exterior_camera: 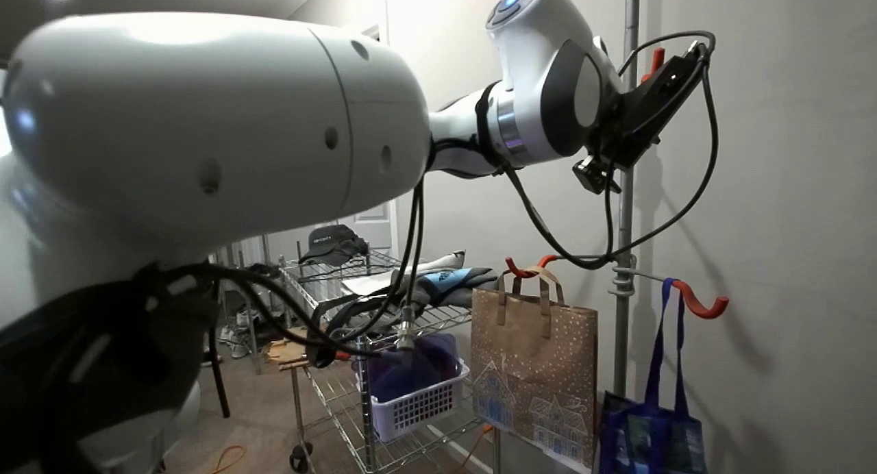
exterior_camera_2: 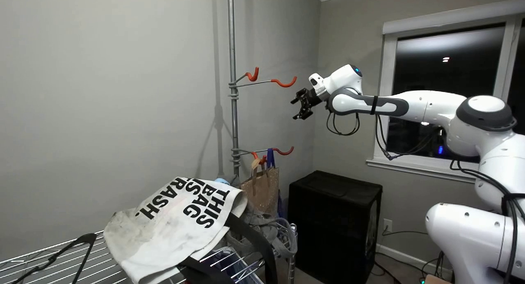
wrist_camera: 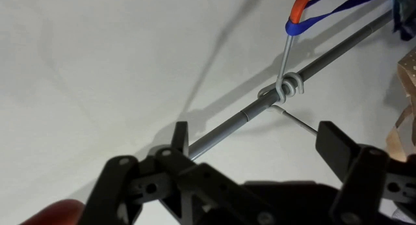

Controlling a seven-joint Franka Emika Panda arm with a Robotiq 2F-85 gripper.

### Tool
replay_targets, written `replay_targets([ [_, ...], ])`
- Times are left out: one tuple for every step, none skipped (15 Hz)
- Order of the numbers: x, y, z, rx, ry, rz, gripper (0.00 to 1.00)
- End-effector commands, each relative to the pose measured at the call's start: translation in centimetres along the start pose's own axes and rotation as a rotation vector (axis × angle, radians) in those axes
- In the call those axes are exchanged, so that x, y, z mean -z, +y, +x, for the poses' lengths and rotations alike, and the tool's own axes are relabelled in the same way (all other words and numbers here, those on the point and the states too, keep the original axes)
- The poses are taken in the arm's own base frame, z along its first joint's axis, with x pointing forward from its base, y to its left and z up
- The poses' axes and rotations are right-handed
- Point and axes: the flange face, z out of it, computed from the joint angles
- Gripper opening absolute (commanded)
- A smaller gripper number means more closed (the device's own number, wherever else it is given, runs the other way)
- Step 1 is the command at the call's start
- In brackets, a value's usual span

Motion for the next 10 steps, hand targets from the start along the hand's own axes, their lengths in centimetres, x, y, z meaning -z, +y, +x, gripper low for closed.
replay_targets([
  [2.8,-2.3,2.0,-0.007,-0.055,-0.001,1.0],
  [3.6,-2.7,2.4,-0.01,-0.061,0.001,1.0],
  [4.3,-3.1,2.9,-0.021,-0.072,0.003,1.0],
  [5.2,-3.3,3.4,-0.033,-0.083,0.008,1.0],
  [6.1,-3.6,3.9,-0.049,-0.089,0.01,1.0],
  [6.9,-3.8,4.6,-0.059,-0.09,0.013,1.0],
  [7.7,-4.0,5.2,-0.065,-0.09,0.011,1.0],
  [8.4,-4.2,5.9,-0.065,-0.093,0.01,1.0],
  [8.9,-4.4,6.4,-0.064,-0.102,0.003,1.0],
  [9.4,-4.7,6.9,-0.063,-0.113,0.003,1.0],
])
